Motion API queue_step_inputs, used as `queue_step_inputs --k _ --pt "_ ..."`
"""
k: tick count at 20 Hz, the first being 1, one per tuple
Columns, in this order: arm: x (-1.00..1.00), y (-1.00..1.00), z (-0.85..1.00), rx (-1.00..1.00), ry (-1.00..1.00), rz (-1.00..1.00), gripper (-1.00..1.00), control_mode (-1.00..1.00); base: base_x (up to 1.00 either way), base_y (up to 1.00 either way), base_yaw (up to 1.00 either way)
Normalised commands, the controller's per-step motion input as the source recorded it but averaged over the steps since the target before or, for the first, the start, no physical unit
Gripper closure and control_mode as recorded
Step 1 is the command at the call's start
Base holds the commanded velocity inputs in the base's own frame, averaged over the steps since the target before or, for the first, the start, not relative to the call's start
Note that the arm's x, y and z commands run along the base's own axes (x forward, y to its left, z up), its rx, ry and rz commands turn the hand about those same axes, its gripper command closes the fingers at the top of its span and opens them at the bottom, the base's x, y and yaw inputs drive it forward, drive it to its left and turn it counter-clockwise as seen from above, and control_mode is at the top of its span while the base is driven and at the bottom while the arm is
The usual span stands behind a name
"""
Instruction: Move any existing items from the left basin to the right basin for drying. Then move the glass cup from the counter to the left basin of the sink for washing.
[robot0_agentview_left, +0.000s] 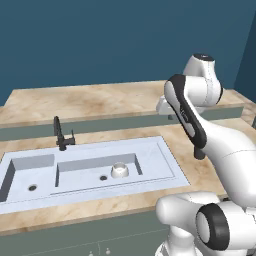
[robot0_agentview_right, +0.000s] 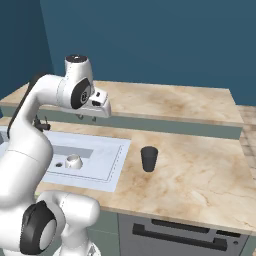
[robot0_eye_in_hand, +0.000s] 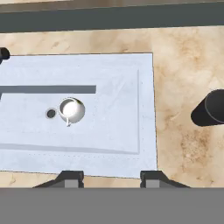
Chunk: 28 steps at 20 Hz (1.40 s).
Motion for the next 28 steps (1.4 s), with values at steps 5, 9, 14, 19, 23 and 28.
queue_step_inputs --k 5,9,14,19,23,28 --pt "-0.03 -0.20 0.00 -0.01 0.02 0.00 -1.00 -1.00 0.00 0.00 0.00" --pt "-0.02 -0.47 -0.10 -0.13 0.00 0.00 -1.00 -1.00 0.00 0.00 0.00" --pt "-0.03 -0.71 -0.37 -0.20 0.03 0.00 -1.00 -1.00 0.00 0.00 0.00" --pt "0.00 -0.71 -0.53 -0.20 0.09 0.00 -1.00 -1.00 0.00 0.00 0.00" --pt "0.00 -0.44 -0.47 -0.14 0.15 0.02 -1.00 -1.00 0.00 0.00 0.00" --pt "0.00 -0.26 -0.21 -0.06 0.08 0.01 -1.00 -1.00 0.00 0.00 0.00"
